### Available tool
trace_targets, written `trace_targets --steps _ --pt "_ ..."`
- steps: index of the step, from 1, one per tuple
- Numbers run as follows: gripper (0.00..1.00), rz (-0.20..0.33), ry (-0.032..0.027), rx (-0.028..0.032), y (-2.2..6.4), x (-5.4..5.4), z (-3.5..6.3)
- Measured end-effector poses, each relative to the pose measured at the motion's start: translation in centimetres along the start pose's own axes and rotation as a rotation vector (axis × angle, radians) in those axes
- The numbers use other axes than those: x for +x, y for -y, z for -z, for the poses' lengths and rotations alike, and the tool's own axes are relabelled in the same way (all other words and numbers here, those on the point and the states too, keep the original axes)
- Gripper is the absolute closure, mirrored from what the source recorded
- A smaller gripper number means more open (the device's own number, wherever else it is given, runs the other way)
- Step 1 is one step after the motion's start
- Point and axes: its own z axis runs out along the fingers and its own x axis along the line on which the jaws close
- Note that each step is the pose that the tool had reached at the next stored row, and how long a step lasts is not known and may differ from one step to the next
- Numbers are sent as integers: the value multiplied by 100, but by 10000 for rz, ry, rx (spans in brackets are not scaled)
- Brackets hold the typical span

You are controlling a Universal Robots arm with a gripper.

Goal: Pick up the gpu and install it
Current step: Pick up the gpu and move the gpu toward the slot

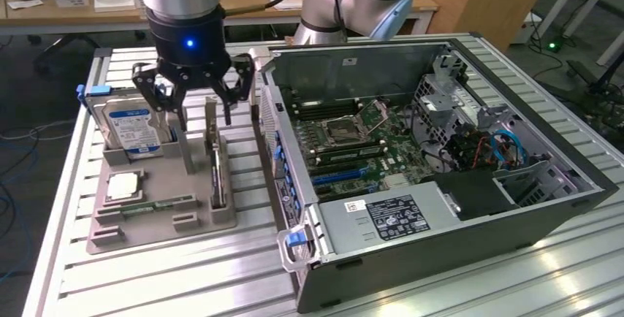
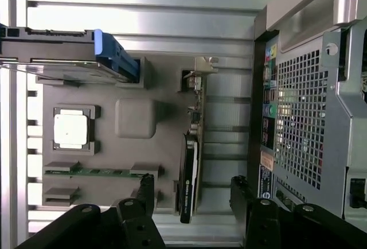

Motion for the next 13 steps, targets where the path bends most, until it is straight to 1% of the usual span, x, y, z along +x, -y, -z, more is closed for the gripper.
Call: trace_targets --steps 9,13 --pt "35 40 14 0 -14 0 -163" --pt "35 420 0 -3 -12 2 -222"
